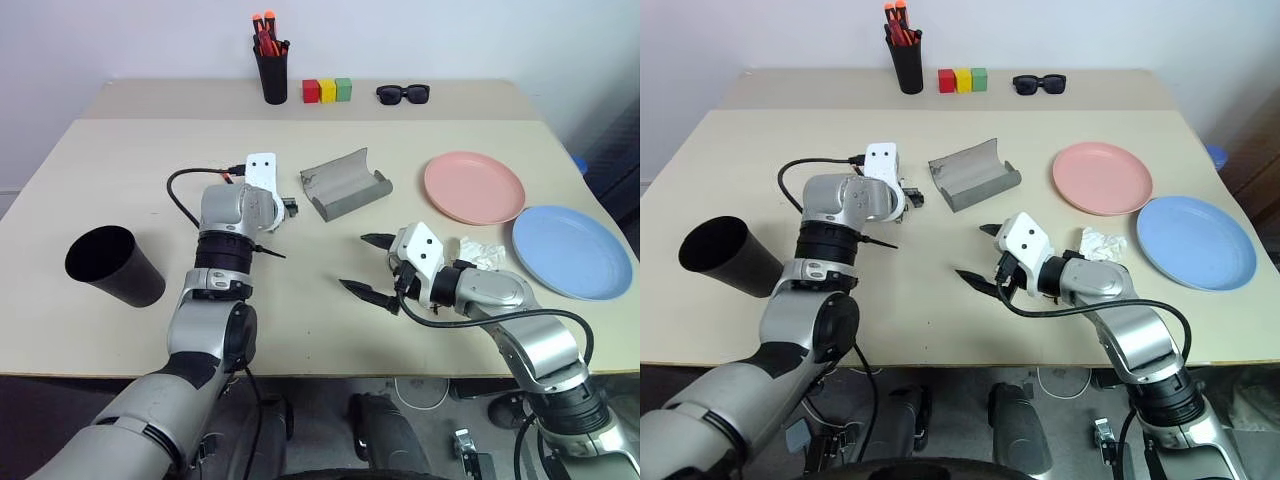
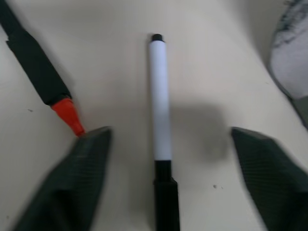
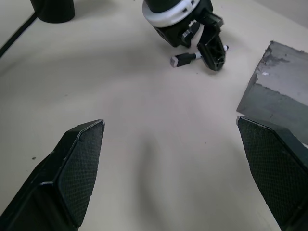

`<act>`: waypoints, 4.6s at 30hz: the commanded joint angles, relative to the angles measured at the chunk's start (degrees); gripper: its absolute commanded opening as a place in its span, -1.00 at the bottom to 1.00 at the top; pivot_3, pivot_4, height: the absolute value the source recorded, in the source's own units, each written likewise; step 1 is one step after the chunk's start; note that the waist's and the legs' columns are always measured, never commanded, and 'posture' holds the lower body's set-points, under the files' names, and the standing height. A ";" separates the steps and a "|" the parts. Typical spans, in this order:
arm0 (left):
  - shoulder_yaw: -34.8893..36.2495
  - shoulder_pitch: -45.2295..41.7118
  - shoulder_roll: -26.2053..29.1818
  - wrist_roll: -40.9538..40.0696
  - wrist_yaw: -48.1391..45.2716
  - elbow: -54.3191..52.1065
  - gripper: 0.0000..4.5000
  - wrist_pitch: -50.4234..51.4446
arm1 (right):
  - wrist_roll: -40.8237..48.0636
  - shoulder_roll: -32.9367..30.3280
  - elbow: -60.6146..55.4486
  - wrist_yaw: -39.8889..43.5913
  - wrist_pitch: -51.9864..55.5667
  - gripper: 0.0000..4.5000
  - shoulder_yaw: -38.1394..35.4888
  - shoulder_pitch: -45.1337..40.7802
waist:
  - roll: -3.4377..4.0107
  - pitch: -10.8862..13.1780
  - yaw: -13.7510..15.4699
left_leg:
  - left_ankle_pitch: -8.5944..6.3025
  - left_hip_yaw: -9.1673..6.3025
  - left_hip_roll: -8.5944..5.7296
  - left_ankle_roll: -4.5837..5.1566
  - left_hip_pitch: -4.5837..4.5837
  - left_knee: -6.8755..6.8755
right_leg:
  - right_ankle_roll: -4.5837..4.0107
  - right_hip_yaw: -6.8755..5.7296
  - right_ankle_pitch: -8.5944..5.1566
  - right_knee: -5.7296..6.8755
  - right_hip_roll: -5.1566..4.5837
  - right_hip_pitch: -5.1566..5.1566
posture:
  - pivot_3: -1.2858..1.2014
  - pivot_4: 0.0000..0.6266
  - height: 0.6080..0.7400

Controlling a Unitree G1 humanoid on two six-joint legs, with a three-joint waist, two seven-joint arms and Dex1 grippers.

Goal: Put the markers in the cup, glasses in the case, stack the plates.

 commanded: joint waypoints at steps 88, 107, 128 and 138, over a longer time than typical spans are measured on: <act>1.40 26.66 -4.59 15.23 1.64 -55.84 0.50 -14.55 | 14.31 21.71 9.60 0.93 1.99 1.00 0.46 -10.52 | -0.16 -0.08 -0.45 | 0.03 -0.05 0.04 -0.05 0.08 0.01 | -0.04 -0.08 0.02 -0.03 0.05 0.13 | 0.03 -0.52 1.00; 16.82 -8.46 2.66 3.96 14.44 19.91 0.99 -23.69 | 13.90 20.77 6.68 -3.05 1.79 1.00 -0.20 -7.75 | -0.20 -0.03 -0.32 | 0.03 -0.09 0.03 -0.07 -0.03 -0.12 | -0.01 -0.11 0.04 -0.01 0.02 -0.08 | 0.03 -0.52 1.00; 6.42 -2.93 4.19 3.76 10.14 8.95 -0.99 -37.93 | 4.10 19.81 10.96 -11.32 -0.99 1.00 0.04 -7.23 | -0.20 -0.03 -0.48 | 0.05 -0.06 0.01 -0.10 -0.05 -0.18 | -0.01 -0.08 0.06 0.01 -0.01 -0.14 | 0.03 -0.52 1.00; -0.35 28.82 8.50 11.46 4.39 -51.56 -0.99 -44.61 | 13.87 18.57 6.64 -2.12 3.38 1.00 -0.97 -6.47 | -0.19 -0.04 -0.29 | 0.13 0.05 0.06 -0.24 -0.09 -0.47 | -0.12 0.06 0.13 0.09 -0.02 -0.42 | 0.03 -0.52 1.00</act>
